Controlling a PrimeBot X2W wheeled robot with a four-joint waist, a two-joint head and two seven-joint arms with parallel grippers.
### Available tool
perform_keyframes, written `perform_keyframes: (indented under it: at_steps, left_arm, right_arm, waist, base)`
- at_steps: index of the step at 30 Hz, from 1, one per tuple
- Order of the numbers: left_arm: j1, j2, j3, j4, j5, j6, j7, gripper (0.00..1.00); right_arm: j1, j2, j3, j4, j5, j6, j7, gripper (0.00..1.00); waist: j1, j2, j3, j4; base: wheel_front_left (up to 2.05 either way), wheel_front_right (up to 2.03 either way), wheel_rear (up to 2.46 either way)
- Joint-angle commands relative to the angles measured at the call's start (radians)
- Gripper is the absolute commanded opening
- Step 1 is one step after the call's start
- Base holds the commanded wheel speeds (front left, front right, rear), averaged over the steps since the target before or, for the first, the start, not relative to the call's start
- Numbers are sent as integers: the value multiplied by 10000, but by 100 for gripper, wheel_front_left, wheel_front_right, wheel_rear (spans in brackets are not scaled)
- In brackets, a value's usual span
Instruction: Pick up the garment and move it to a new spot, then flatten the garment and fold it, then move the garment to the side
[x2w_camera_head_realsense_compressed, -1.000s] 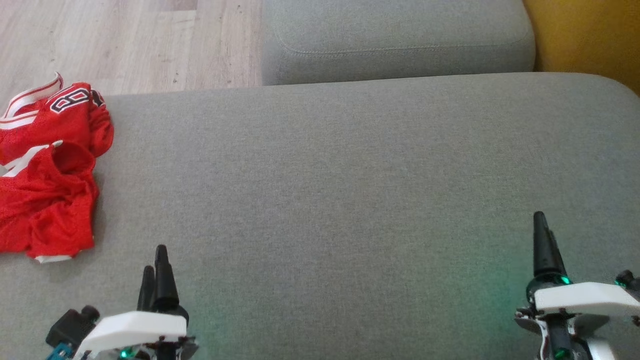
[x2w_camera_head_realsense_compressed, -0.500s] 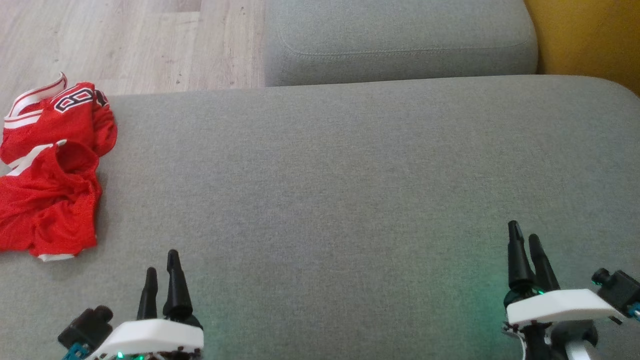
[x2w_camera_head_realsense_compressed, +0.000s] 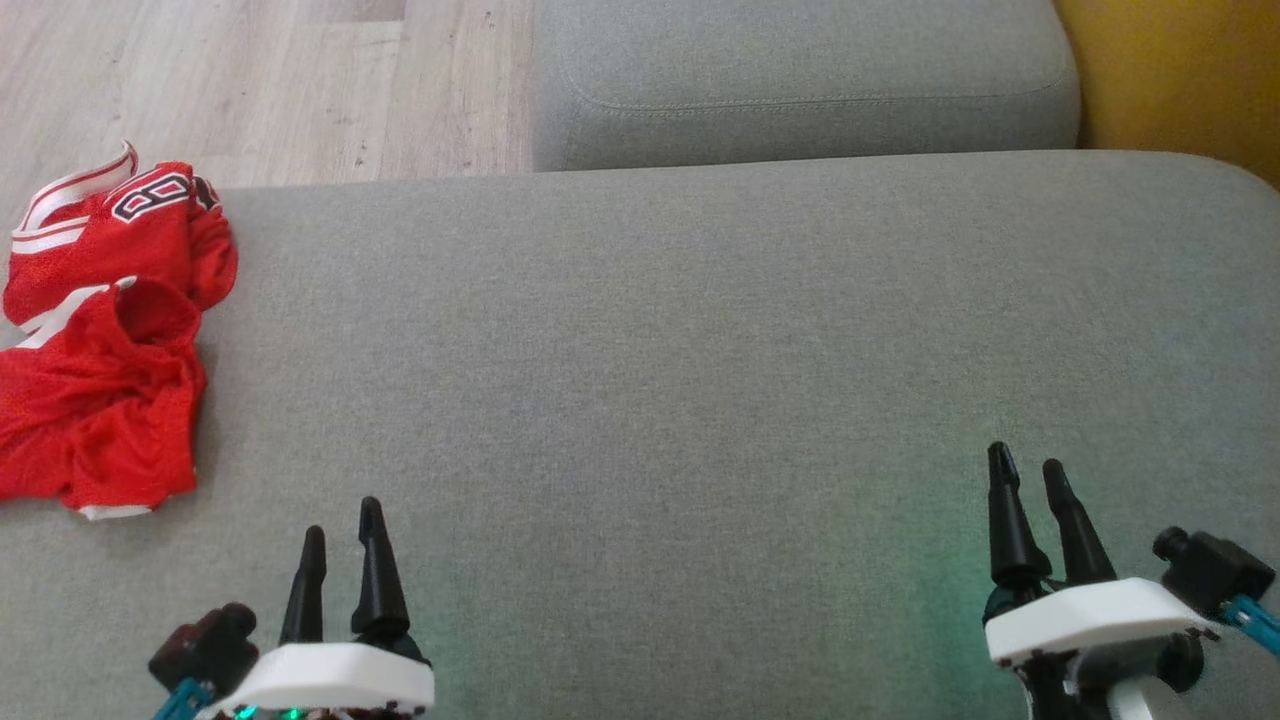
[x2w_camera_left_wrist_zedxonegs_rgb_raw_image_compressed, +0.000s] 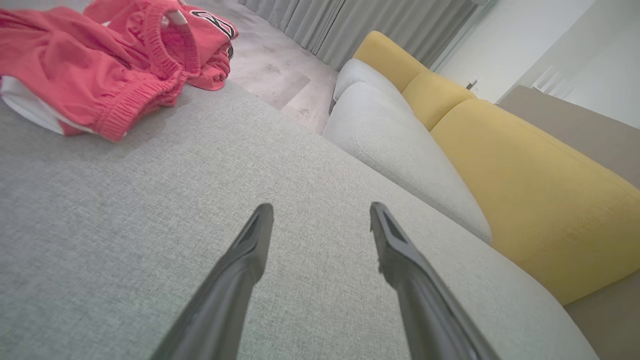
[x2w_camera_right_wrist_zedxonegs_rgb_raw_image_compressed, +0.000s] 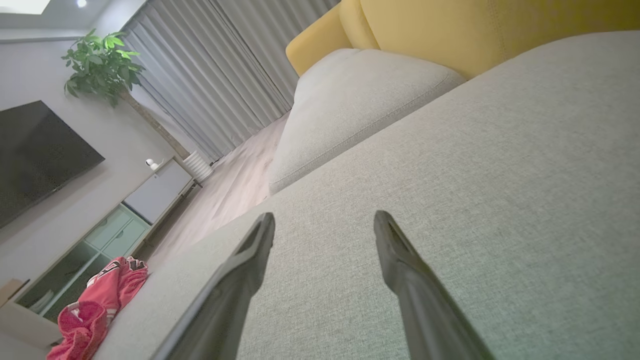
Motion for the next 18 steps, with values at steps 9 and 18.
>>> perform_keyframes:
  at_steps: [9, 18]
  left_arm:
    - [-144, 59, -104, -192, 1310, 236, -438, 100]
    - [-122, 63, -279, -208, 2260, 391, -706, 100]
  right_arm:
    - [-345, -87, 435, -431, -1609, -5, -460, 100]
    - [-344, -95, 638, -495, -2790, -6, -726, 100]
  waist:
    - [0, 0, 26, 48]
    - [0, 0, 80, 94]
  base:
    - [0, 0, 0]
    - [0, 0, 0]
